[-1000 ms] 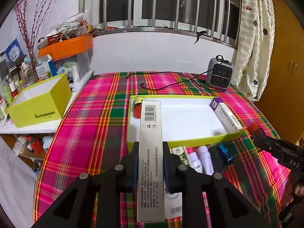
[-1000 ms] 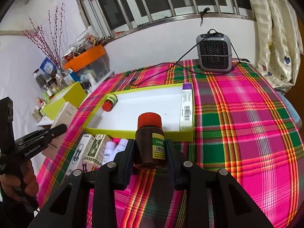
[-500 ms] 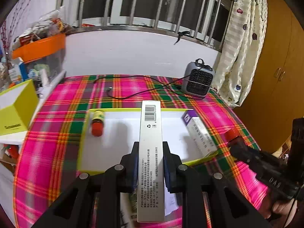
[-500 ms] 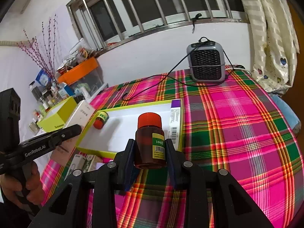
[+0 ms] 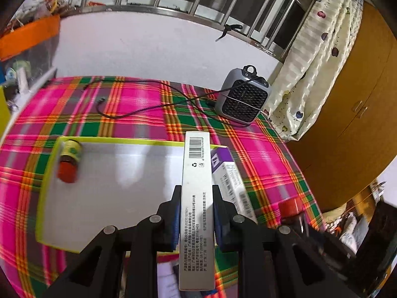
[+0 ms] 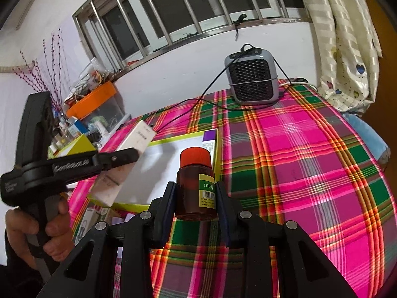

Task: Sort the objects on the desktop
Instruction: 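Lower the white box into the tray with the left tool while the right tool lifts the bottle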

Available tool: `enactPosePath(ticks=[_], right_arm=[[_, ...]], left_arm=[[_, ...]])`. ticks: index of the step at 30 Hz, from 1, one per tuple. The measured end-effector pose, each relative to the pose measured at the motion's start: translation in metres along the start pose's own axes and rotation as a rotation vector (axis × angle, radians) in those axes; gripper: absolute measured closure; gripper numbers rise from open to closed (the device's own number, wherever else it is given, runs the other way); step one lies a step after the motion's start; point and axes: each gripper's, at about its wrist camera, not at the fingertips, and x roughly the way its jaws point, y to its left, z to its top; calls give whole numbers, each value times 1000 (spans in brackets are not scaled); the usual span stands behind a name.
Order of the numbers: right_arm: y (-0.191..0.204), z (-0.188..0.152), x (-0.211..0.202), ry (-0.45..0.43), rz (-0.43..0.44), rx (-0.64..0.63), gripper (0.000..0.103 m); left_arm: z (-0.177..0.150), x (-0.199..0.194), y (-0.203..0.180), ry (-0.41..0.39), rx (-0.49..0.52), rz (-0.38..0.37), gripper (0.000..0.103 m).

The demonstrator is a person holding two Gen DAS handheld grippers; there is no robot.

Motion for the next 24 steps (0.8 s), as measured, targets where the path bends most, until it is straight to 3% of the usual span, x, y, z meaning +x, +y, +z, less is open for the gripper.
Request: enactPosePath(ticks=[11, 24], right_arm=[[-12, -1, -3, -6, -19, 21, 70], [-16, -2, -2, 4, -23, 27, 70]], left_arm=[[13, 57, -2, 89, -140, -37, 81], [16, 102, -8, 154, -200, -34, 81]])
